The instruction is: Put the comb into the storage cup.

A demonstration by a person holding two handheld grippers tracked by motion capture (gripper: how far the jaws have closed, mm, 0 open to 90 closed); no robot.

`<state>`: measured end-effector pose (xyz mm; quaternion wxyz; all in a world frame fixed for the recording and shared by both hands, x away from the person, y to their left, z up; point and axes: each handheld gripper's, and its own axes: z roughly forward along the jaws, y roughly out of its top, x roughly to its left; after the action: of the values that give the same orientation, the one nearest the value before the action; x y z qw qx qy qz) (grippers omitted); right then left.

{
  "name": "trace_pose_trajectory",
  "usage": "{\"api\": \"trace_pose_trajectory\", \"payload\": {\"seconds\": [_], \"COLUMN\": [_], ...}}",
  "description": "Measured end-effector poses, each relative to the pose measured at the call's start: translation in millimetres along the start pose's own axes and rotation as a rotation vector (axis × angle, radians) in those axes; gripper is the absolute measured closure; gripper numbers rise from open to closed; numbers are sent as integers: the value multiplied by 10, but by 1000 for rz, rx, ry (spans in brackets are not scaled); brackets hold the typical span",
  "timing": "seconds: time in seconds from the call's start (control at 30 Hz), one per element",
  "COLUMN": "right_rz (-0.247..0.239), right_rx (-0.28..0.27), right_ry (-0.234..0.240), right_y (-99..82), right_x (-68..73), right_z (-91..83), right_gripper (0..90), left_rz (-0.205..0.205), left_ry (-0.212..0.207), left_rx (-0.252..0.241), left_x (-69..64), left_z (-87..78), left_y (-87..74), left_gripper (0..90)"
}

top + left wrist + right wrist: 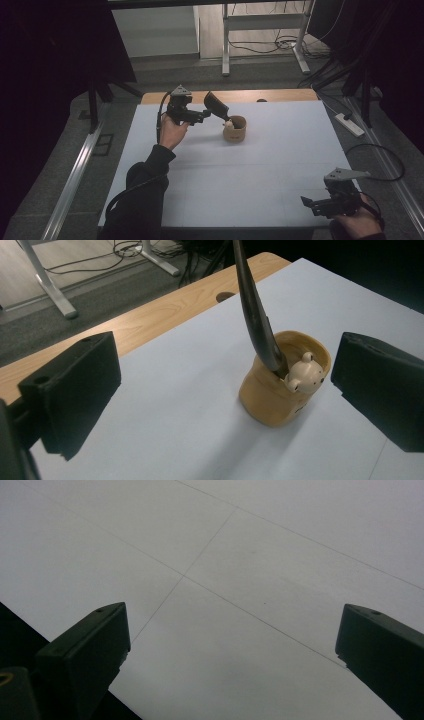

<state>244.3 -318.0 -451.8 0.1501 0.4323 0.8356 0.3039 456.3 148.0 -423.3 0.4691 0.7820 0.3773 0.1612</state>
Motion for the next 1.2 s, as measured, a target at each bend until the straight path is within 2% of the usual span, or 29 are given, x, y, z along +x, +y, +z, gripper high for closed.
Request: {"api": "trace_pose_trajectory", "payload": {"seconds": [0.27,0.83,1.2], "right_rz": [0,-5,-11], "right_rx": [-14,-12,-11], "right_ry": [0,2,0], "right_y": [-5,-5,-4], "right_x": [-2,3,12], "right_z": [-11,-13,-9], "right_gripper": [0,0,0], "left_rz": [-7,-27,-50], "left_ry": [7,1,-6], "left_rx": [-14,22,21], "left_x": [16,-5,-15], "left_z": [-73,-165,-200], "left_y": [-42,-161,-294], "left_gripper": [0,0,0]}}
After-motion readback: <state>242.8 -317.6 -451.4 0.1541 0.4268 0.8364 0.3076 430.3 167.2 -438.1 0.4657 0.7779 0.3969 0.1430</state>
